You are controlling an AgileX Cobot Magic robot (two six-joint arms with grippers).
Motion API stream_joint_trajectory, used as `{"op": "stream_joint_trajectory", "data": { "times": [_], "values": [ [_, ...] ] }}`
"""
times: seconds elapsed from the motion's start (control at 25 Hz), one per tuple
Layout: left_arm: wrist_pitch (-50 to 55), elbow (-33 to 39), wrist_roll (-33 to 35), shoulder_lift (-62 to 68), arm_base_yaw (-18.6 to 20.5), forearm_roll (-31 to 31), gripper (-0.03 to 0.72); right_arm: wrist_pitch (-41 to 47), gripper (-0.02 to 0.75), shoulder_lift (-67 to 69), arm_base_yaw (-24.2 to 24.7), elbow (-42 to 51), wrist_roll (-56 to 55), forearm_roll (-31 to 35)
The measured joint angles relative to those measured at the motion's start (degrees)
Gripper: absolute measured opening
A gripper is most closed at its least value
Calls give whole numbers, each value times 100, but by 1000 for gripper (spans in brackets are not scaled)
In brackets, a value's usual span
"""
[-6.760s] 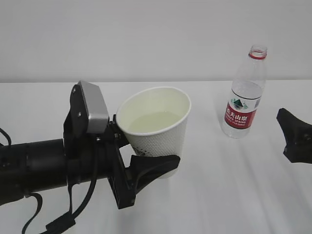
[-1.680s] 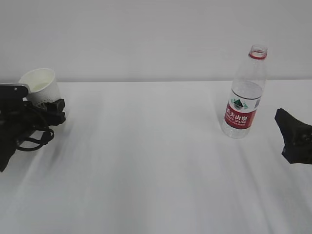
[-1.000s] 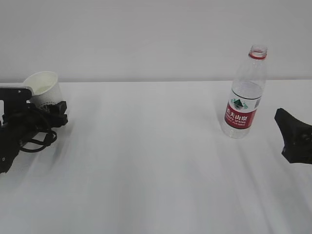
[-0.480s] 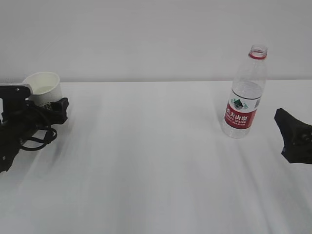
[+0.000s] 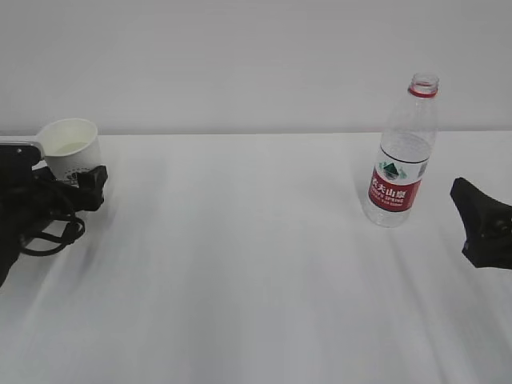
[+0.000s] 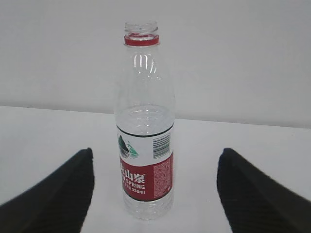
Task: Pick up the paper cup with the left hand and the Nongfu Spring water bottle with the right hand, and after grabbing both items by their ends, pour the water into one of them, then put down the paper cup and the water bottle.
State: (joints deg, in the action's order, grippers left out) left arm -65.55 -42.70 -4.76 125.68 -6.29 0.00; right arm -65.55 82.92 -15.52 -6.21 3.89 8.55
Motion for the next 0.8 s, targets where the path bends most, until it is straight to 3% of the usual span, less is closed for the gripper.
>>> {"op": "stream_joint_trajectory", "data": {
  "times": [0.8],
  "values": [
    [0,2082,0,-2157,0,0,655,0,593,0,0,0,0,-4]
  ]
}}
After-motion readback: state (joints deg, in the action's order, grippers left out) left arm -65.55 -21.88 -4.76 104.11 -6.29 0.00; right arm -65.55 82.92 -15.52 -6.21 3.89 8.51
